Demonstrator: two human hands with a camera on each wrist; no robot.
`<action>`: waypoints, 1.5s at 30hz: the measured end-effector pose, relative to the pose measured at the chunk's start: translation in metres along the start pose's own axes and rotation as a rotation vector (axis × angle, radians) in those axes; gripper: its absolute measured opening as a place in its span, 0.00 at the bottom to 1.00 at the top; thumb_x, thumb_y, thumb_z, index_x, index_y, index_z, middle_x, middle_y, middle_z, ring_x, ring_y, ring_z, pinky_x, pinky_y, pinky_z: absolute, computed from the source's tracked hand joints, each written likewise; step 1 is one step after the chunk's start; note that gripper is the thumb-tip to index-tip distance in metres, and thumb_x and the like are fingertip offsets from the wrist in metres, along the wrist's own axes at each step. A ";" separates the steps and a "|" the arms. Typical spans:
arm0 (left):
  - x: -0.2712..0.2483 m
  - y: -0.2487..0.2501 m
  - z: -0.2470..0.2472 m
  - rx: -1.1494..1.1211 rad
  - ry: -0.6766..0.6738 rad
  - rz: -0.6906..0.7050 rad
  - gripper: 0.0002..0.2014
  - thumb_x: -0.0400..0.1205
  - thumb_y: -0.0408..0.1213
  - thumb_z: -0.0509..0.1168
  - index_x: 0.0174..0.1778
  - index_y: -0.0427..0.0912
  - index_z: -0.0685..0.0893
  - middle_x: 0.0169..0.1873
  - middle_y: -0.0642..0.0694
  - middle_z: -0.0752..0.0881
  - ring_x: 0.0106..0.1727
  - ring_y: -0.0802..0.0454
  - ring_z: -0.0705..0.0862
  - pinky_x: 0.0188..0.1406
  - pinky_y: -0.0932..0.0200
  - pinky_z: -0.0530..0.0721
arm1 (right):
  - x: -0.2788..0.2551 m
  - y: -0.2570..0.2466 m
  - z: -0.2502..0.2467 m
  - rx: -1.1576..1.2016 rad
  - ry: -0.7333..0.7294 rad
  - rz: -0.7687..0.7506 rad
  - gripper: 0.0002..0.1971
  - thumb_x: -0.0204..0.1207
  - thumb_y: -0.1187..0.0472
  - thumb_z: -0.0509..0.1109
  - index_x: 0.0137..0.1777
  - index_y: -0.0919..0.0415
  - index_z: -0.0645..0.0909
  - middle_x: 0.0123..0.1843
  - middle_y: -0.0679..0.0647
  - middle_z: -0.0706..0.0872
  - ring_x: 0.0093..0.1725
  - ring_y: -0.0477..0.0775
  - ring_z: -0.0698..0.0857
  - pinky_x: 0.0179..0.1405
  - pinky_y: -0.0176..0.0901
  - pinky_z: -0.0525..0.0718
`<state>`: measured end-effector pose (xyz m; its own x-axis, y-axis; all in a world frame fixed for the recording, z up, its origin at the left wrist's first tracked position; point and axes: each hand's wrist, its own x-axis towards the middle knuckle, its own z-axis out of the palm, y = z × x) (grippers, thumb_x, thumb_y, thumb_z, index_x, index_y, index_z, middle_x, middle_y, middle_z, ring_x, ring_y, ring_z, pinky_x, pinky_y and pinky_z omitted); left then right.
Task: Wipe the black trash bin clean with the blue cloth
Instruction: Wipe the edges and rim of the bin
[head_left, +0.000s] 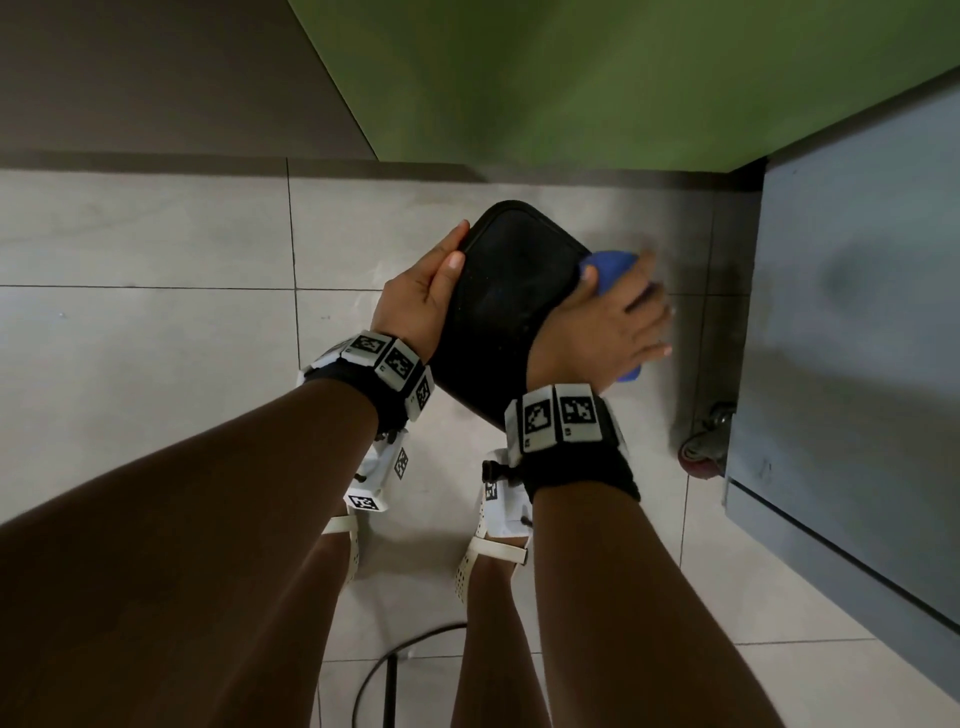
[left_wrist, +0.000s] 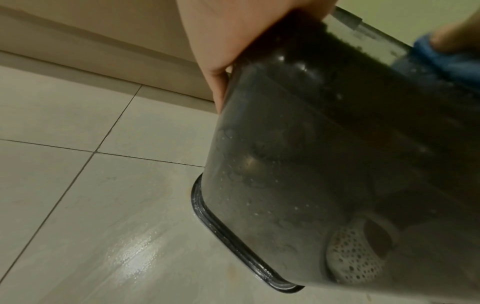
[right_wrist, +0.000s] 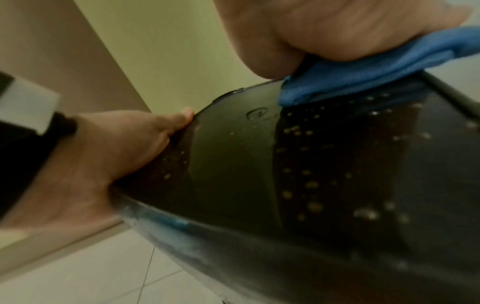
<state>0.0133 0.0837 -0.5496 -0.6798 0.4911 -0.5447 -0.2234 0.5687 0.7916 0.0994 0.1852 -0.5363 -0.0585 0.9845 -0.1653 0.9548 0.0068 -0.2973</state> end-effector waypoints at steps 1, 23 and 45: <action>0.000 0.001 0.000 0.005 -0.005 -0.003 0.19 0.86 0.45 0.53 0.74 0.55 0.70 0.73 0.52 0.76 0.73 0.58 0.72 0.65 0.74 0.66 | 0.001 0.001 -0.001 0.055 0.033 0.065 0.28 0.81 0.48 0.58 0.79 0.56 0.61 0.72 0.63 0.71 0.72 0.65 0.69 0.73 0.61 0.61; 0.003 0.028 -0.006 0.440 -0.175 0.124 0.20 0.87 0.44 0.50 0.75 0.54 0.68 0.67 0.44 0.82 0.66 0.44 0.79 0.52 0.67 0.68 | 0.013 -0.027 -0.002 0.146 -0.286 -0.797 0.22 0.77 0.58 0.61 0.71 0.62 0.73 0.69 0.59 0.78 0.68 0.61 0.75 0.68 0.54 0.70; 0.005 0.018 -0.006 0.294 -0.112 0.042 0.19 0.84 0.49 0.56 0.72 0.59 0.72 0.67 0.51 0.82 0.68 0.54 0.79 0.61 0.70 0.70 | -0.005 -0.025 0.005 0.153 0.055 -0.313 0.22 0.79 0.54 0.58 0.70 0.61 0.74 0.58 0.63 0.83 0.57 0.63 0.81 0.60 0.54 0.77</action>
<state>0.0021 0.0922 -0.5367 -0.5996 0.5782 -0.5533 0.0252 0.7047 0.7090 0.0749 0.1790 -0.5325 -0.3218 0.9468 0.0062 0.8382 0.2879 -0.4632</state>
